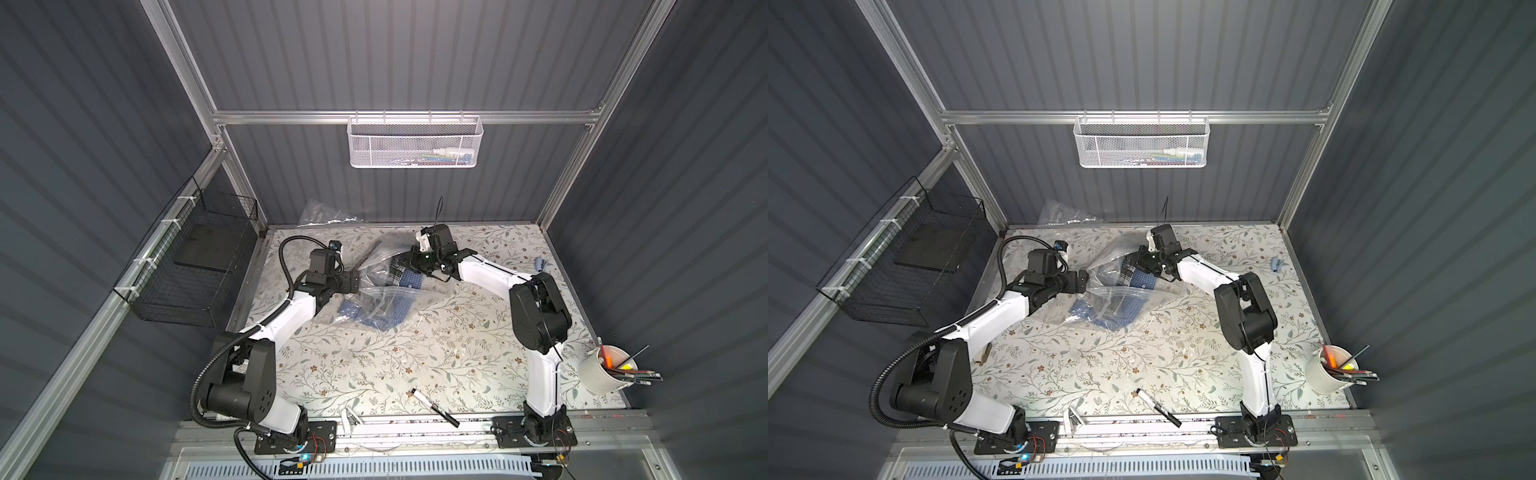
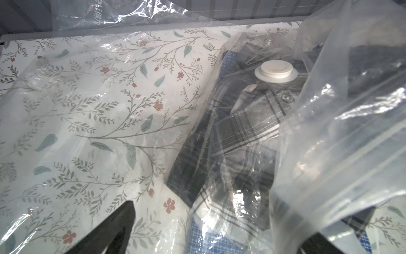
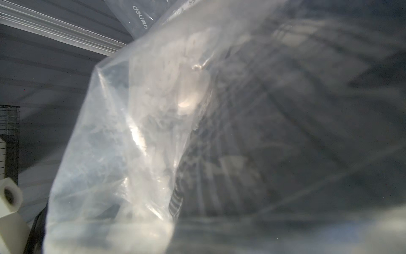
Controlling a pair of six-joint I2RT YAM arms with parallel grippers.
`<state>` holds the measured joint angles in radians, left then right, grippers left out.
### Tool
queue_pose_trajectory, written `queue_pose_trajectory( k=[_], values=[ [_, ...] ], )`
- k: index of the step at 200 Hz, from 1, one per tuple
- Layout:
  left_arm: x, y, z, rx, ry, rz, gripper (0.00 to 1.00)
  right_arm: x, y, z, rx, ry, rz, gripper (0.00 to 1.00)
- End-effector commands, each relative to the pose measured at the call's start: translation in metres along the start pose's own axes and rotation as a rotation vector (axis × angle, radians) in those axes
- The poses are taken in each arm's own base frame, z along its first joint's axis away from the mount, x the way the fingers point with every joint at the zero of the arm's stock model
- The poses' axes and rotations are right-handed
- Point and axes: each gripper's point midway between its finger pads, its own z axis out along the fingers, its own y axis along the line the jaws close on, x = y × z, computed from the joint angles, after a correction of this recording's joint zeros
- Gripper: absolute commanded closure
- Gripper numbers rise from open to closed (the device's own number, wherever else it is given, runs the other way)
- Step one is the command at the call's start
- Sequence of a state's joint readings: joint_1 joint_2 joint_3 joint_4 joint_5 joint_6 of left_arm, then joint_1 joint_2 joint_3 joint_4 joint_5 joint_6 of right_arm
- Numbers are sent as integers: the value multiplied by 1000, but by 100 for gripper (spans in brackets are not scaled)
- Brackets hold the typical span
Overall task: Take the shirt out of the vacuum bag
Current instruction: Take out the shirt from the vacuum bag.
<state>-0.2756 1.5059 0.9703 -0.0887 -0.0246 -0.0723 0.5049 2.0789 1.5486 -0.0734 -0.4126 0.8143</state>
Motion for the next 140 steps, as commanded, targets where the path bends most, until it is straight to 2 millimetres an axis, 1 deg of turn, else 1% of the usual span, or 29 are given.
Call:
queue_pose_trajectory(
  k=[1,14,36,52,72,83,96,105,115,125,140],
  values=[
    [-27,-17,-23,89,-50,17,1,12,-22,19,24,13,19,100],
    [-44,-25,-40,125,-90,25,1,15,-26,25,20,14,27,100],
    [-76,-36,-72,176,-162,44,1,11,-27,31,17,5,22,100],
    [-96,-44,-96,216,-213,52,1,7,-27,37,18,3,15,100],
    [-111,-56,-117,277,-245,52,1,4,-26,45,8,5,21,100],
    [-114,-59,-124,299,-249,54,1,1,-25,49,0,1,26,100],
    [-115,-59,-130,297,-266,55,1,0,-22,53,-10,0,29,100],
    [-113,-51,-131,250,-269,60,1,-1,-22,54,-14,0,33,100],
    [-103,-32,-124,141,-243,81,1,-1,-21,53,-18,-3,32,100],
    [-83,-6,-106,10,-168,91,1,-1,-20,51,-20,-8,29,100],
    [-55,29,-80,-89,-50,58,1,-1,-18,48,-24,-9,21,100]
  ],
)
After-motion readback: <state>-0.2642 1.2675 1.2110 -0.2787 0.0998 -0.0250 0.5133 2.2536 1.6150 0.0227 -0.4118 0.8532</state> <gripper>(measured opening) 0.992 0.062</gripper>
